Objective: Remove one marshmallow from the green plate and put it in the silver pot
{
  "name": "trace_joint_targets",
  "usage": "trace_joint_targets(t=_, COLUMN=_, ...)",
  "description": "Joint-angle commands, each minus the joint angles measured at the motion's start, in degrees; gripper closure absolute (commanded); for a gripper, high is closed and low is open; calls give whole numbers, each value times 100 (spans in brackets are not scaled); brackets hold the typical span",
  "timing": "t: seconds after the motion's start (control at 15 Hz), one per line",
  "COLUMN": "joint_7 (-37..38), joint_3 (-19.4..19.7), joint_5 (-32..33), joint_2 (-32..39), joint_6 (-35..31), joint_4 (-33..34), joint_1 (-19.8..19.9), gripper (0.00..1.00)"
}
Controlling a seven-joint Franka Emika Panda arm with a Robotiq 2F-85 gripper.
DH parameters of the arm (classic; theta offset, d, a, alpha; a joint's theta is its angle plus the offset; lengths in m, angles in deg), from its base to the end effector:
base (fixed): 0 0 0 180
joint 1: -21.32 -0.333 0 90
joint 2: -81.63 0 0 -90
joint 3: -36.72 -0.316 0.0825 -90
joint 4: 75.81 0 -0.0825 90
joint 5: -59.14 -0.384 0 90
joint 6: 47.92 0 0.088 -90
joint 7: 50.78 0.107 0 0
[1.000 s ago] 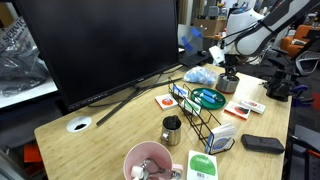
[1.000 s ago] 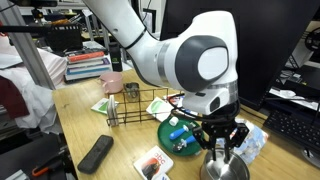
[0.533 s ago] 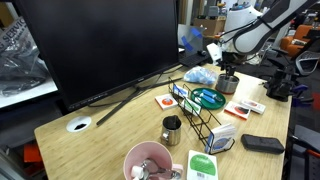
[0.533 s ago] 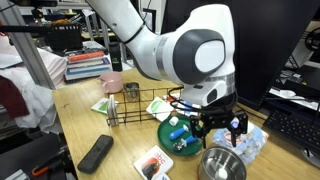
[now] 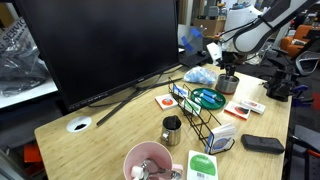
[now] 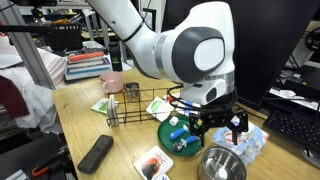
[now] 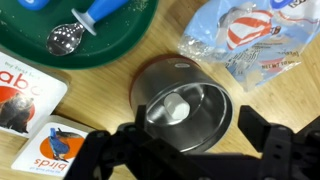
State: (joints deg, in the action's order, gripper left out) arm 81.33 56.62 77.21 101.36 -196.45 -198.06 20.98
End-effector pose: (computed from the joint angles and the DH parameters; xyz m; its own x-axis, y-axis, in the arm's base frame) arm 0.5553 -0.1875 0.2650 -0.7154 -0.6765 0.1747 -0.6962 0.6693 -0.2595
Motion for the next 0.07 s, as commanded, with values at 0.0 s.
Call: trace_joint_targets(t=0.0, joint_7=-4, joint_3=-38, joint_5=11, joint_2=2, joint_6=13, joint_4=15, joint_1=43, gripper=7)
